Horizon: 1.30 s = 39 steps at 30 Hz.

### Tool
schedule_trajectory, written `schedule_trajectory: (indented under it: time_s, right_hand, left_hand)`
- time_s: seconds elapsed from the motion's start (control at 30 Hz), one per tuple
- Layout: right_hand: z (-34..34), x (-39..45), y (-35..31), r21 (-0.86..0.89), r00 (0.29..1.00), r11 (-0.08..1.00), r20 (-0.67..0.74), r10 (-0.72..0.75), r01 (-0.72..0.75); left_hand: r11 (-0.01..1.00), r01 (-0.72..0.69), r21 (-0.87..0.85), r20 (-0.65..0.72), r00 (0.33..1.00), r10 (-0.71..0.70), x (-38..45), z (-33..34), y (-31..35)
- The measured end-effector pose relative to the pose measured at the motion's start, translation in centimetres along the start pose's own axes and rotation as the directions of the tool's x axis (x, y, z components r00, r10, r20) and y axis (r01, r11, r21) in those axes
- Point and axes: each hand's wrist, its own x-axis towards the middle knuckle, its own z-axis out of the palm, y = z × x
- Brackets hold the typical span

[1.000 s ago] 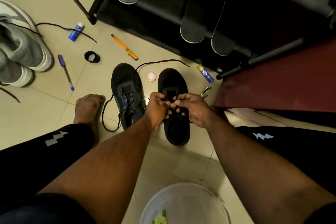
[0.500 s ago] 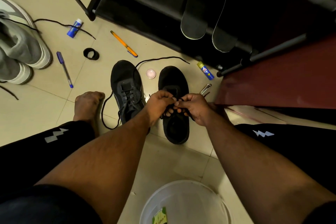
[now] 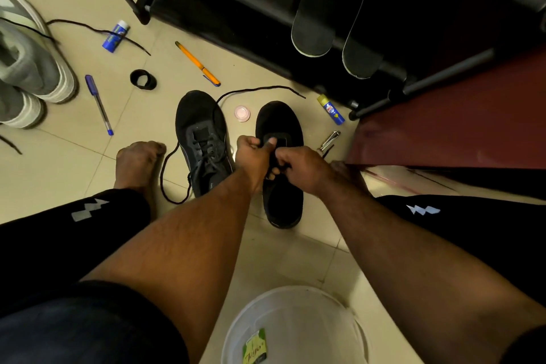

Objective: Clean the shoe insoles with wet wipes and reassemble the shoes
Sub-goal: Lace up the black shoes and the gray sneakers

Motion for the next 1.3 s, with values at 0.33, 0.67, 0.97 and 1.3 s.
schedule_trajectory:
  time_s: [0.33,0.67,0.97,1.3]
  right_hand:
    - [-2.4,0.4,2.1,0.642,0.874,0.6,0.421,0.243,-0.477]
    - [-1.1,-0.7,2.1,0.761,0.88,0.463,0.302,0.366,-0.454]
    - [0.8,-1.8,5.5,0.881,0.656,0.24,0.1,0.748,-0.408]
    - [2.7,-1.3,6.2,0.893,0.474,0.271,-0.076,0.877,-0.358]
  left_hand:
    - [0.944,-0.255,0.207,0.212,0.954,0.212,-1.7,-1.6,0.8]
    - [0.34,-0.475,0.812,0.474,0.876,0.089,-2.7,-3.8,1.3]
    - [0.082,-0.175,0.981,0.166,0.98,0.108,-1.9,-6.6,1.2]
    - [0.449,0.156,0.88,-0.215,0.973,0.082,-1.8,-6.8,0.4]
